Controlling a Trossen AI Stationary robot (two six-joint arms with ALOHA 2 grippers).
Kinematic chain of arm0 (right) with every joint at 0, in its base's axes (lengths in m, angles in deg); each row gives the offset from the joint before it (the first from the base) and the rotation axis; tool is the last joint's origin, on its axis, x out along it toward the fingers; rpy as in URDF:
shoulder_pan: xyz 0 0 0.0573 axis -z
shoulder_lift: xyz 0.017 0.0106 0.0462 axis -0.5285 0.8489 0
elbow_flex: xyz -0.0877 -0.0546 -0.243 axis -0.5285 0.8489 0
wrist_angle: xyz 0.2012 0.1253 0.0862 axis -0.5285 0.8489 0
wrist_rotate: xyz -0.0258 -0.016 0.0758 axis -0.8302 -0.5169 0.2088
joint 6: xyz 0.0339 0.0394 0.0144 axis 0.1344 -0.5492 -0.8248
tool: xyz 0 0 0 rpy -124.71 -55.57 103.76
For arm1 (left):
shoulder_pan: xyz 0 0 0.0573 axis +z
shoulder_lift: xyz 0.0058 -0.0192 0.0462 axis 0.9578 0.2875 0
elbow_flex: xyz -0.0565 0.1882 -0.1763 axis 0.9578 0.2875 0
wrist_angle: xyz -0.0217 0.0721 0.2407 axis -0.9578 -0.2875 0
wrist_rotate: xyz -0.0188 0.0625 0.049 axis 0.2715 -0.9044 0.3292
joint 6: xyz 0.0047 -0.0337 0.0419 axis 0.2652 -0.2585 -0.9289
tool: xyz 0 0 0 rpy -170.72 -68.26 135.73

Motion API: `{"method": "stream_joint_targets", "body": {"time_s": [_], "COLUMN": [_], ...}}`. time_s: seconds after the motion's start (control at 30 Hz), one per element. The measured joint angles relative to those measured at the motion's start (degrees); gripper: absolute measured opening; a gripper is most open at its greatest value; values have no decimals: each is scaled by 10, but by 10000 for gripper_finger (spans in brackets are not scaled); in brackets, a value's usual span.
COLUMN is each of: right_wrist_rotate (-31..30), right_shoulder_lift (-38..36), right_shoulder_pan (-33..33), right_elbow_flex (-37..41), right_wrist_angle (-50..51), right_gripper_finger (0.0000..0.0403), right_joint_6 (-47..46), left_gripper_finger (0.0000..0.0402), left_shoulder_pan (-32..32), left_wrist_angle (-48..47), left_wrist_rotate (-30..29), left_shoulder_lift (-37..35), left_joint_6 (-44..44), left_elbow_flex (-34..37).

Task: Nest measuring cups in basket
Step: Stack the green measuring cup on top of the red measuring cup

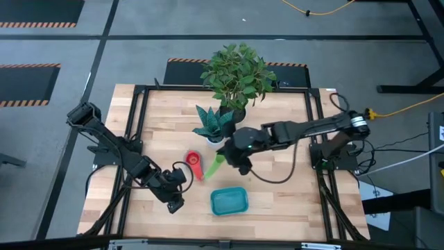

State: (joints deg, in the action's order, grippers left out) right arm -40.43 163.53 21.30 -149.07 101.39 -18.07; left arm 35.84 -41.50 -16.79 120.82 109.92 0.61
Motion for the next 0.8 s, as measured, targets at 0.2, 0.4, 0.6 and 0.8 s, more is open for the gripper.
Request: {"method": "stream_joint_targets", "body": {"time_s": [0.2, 0.4, 0.6, 0.8], "right_wrist_rotate": [0, 0, 0, 5], "right_shoulder_lift": [51, 83, 102, 104], "right_shoulder_pan": [0, 0, 0, 0], "right_elbow_flex": [-27, -27, -27, -27], "right_wrist_angle": [-1, 2, 0, -8], "right_gripper_finger": [8, 8, 8, 8], "right_joint_6": [51, 75, 76, 76], "left_gripper_finger": [149, 149, 149, 149], "left_shoulder_pan": [0, 0, 0, 0], "left_wrist_angle": [26, 84, 125, 128], "left_wrist_rotate": [-34, -77, -139, -203], "left_shoulder_lift": [0, 1, 1, 2], "left_joint_6": [0, 0, 0, 0], "left_elbow_flex": [0, 0, 0, 0]}}
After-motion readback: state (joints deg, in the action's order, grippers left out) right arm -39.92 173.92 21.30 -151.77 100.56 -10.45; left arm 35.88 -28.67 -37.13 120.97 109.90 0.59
